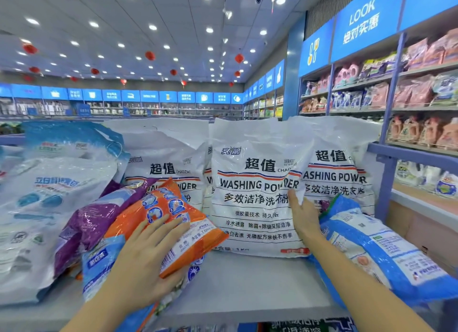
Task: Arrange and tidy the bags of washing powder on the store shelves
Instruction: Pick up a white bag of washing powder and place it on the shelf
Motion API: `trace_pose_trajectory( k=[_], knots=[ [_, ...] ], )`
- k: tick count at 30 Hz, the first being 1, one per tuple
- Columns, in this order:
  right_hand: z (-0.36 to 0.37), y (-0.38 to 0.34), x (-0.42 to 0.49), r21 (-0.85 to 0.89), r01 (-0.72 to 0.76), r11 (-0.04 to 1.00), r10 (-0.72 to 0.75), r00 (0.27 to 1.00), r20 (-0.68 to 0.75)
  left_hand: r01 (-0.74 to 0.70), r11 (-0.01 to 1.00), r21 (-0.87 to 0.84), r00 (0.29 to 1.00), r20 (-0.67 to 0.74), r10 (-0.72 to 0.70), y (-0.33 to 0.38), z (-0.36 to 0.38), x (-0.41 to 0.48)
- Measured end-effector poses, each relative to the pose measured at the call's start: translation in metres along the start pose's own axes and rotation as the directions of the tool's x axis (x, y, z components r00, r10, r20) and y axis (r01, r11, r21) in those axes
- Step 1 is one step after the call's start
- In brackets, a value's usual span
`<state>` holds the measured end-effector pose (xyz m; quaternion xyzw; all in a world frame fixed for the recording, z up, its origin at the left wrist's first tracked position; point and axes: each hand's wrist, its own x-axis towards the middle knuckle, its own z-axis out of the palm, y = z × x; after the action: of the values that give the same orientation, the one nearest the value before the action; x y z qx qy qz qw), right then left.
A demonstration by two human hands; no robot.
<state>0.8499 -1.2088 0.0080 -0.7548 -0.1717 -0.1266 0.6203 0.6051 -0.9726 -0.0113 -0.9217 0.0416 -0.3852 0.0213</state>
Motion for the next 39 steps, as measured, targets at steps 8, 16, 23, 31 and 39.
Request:
trace_pose_trajectory(
  k=[8, 16, 23, 31, 39],
  knots=[
    [-0.021, -0.009, 0.001, 0.213, -0.057, 0.975, 0.054, 0.998, 0.02, 0.018, 0.998, -0.052, 0.996, -0.081, -0.022, -0.013, -0.007, -0.007],
    [0.026, -0.003, -0.008, 0.093, -0.025, 0.995, 0.048, 0.967, -0.25, -0.014, 1.0, -0.019, 0.999, -0.035, 0.013, -0.018, -0.014, -0.014],
    [0.023, -0.002, -0.004, 0.047, 0.028, 0.999, -0.019, 0.982, -0.19, -0.389, 0.919, 0.065, 0.878, -0.275, 0.391, 0.087, 0.011, 0.01],
    [0.009, -0.017, 0.023, 0.356, -0.171, 0.919, 0.18, 0.984, 0.008, 0.139, 0.984, 0.113, 0.99, 0.023, -0.142, 0.108, 0.108, 0.093],
    [0.035, 0.002, 0.055, 0.263, -0.058, 0.963, 0.124, 0.962, -0.244, 0.26, 0.963, 0.066, 0.965, 0.019, -0.262, 0.079, 0.132, 0.099]
  ],
)
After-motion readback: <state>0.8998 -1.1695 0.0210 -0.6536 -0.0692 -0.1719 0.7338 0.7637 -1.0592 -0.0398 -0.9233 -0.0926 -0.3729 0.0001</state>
